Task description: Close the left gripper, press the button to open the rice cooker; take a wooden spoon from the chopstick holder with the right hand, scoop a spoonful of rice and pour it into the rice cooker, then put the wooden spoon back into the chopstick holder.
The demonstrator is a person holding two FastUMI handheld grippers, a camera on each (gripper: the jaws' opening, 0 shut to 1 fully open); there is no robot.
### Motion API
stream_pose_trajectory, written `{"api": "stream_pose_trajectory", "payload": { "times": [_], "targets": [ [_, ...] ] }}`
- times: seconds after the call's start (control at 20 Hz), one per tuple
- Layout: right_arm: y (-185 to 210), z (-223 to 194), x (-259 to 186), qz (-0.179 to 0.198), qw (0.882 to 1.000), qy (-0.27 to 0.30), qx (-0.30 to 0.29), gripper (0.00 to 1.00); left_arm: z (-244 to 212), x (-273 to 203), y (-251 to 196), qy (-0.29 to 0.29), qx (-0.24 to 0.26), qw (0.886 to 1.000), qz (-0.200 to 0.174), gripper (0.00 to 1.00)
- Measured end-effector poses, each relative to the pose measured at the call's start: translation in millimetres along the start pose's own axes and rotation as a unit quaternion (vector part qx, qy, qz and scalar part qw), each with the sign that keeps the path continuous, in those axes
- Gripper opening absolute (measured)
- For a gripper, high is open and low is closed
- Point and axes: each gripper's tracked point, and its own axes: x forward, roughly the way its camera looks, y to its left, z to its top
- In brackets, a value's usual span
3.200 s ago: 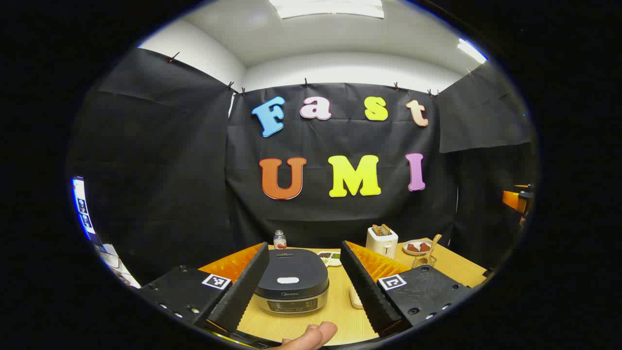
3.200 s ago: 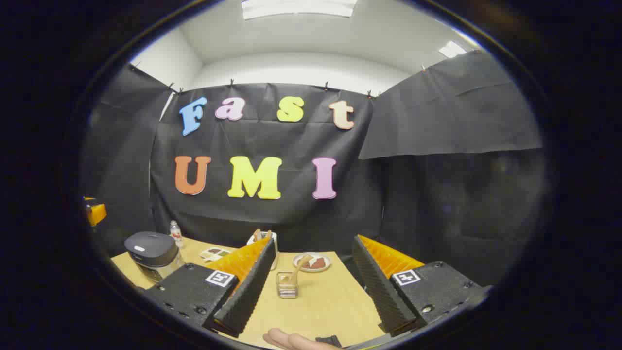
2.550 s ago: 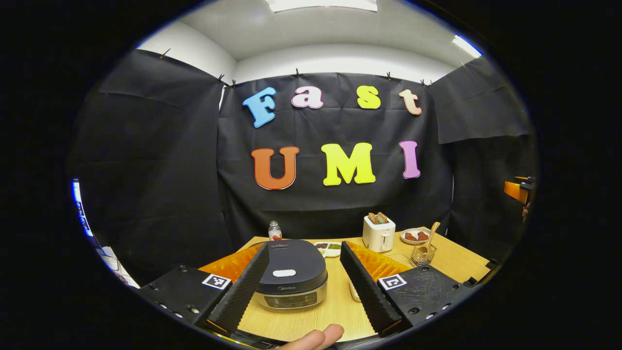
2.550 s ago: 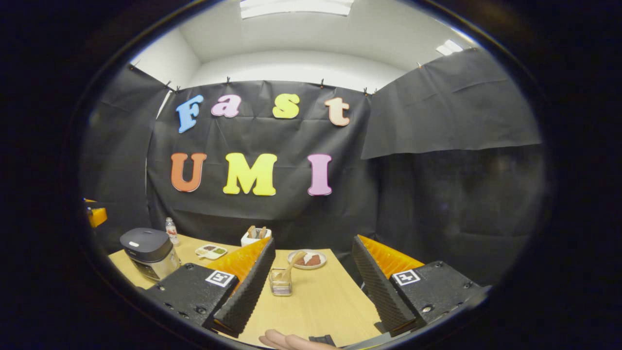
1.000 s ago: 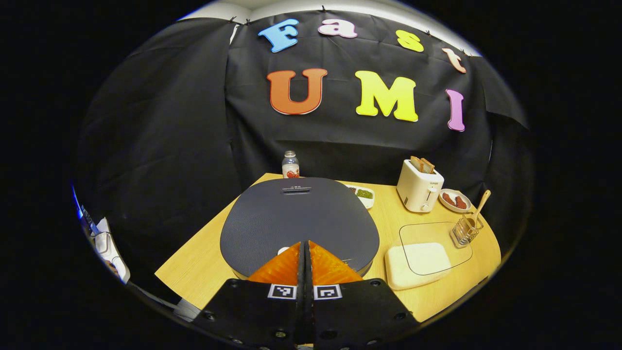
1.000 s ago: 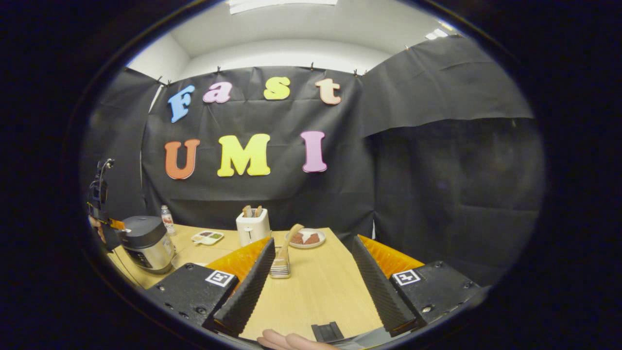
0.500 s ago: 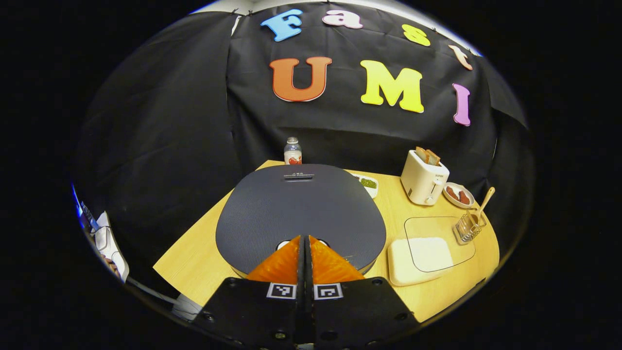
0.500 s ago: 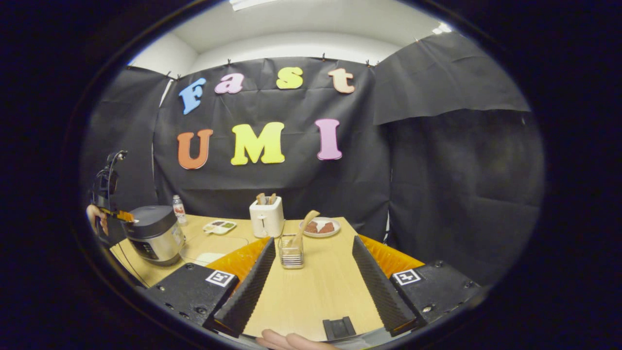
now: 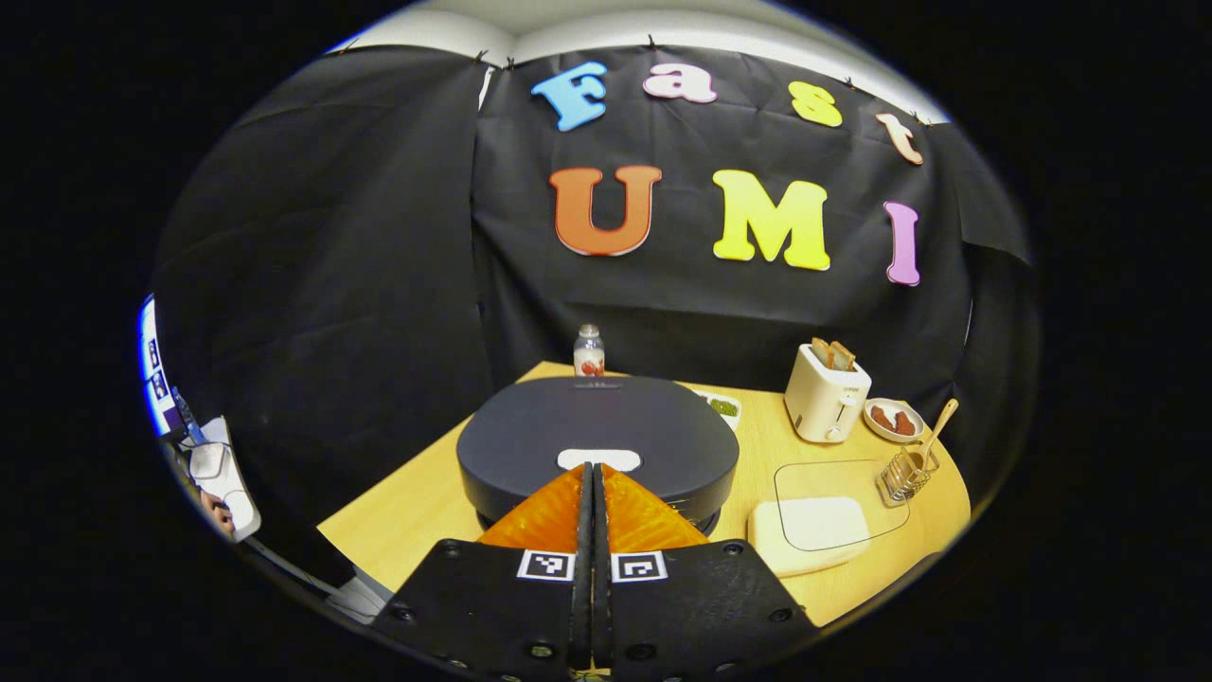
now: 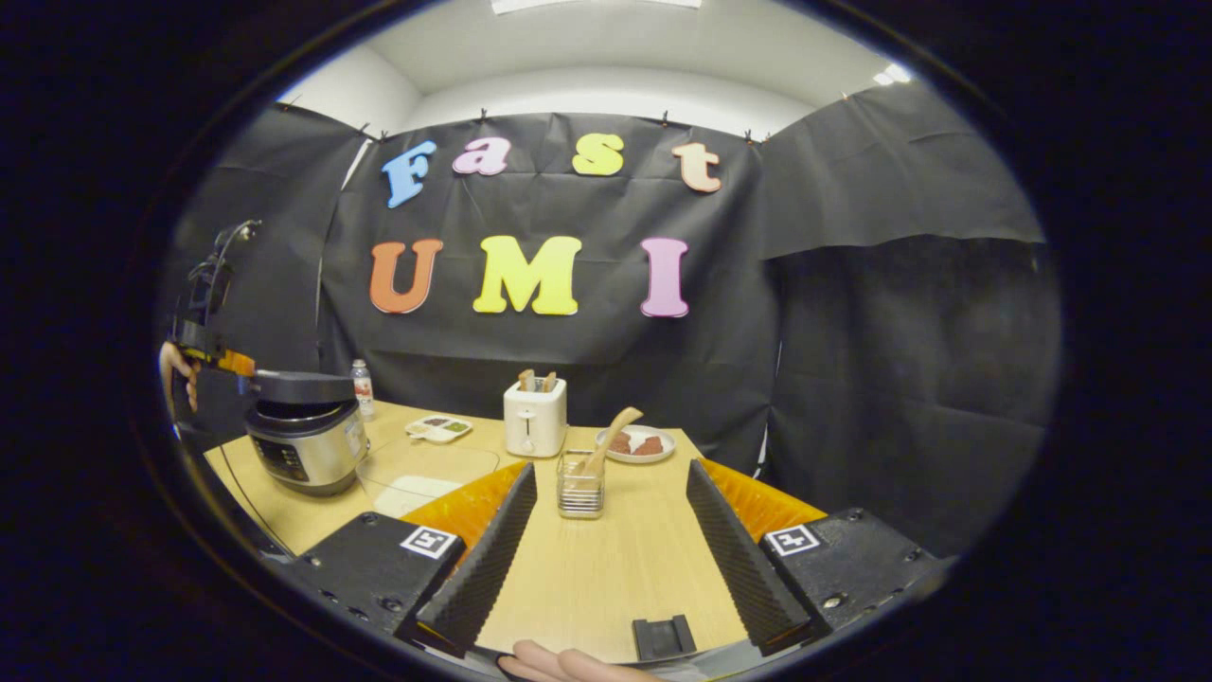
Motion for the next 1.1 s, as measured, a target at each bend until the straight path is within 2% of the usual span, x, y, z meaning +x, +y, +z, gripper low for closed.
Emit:
{"api": "stream_pose_trajectory", "payload": {
  "times": [0.05,0.25,0.45,0.5,0.55,0.6,0.65,0.8,1.1],
  "targets": [
    [3.4,-1.0,0.3,0.003,1.000,-0.002,-0.002,1.00,3.8,-11.4,-2.1,-0.019,-0.003,1.000,-0.002,0.02],
    [13.0,1.0,2.3,0.016,1.000,-0.002,0.001,1.00,9.4,-33.0,-0.9,-0.063,0.022,0.998,0.008,0.91],
    [6.2,12.3,18.5,0.002,1.000,-0.021,0.019,1.00,33.4,-60.0,2.0,-0.128,0.003,0.992,0.019,0.95],
    [5.7,10.7,26.5,0.000,0.999,-0.020,0.026,1.00,33.1,-66.8,-2.9,-0.136,0.001,0.991,0.013,0.88],
    [3.9,7.7,35.6,-0.001,0.999,-0.018,0.032,1.00,34.9,-73.9,-9.3,-0.144,0.000,0.990,0.002,0.94],
    [1.9,5.0,45.9,-0.002,0.999,-0.014,0.036,1.00,38.6,-83.3,-14.3,-0.154,0.002,0.988,-0.009,0.85],
    [-0.9,0.9,57.2,-0.003,0.999,-0.008,0.040,1.00,40.2,-91.4,-18.2,-0.161,0.008,0.987,-0.015,0.93],
    [-10.3,-3.9,95.3,-0.004,0.999,0.002,0.047,1.00,41.6,-110.0,-24.7,-0.181,0.023,0.983,-0.024,0.93],
    [-29.1,-22.2,170.8,-0.010,0.997,0.028,0.072,1.00,27.1,-129.9,-39.4,-0.186,0.018,0.981,-0.055,0.93]
  ]
}}
